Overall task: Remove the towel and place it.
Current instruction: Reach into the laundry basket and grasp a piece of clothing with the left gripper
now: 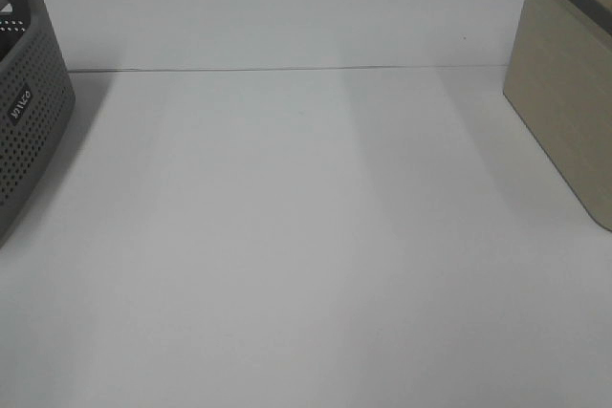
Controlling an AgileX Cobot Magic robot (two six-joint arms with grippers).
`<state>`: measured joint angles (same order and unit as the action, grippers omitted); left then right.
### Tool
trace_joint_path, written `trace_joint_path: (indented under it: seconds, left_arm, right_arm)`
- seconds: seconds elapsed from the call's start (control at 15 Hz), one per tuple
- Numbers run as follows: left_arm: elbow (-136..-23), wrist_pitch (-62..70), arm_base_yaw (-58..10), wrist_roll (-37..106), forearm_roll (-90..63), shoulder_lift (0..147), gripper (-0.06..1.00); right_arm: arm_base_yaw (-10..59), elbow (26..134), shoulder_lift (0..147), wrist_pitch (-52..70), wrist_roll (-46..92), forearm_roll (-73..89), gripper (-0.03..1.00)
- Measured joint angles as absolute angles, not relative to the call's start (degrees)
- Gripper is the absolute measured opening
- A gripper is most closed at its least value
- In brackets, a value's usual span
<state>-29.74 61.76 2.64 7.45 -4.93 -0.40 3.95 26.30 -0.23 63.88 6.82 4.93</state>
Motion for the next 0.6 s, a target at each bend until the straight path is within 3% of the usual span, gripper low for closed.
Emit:
trace_joint_path:
  seconds: [0.6]
  left_arm:
    - [-29.7, 61.8, 2.6, 7.4, -4.9, -0.4, 0.99]
  right_arm:
    - [4.0, 26.3, -0.2, 63.9, 6.8, 4.9, 0.77]
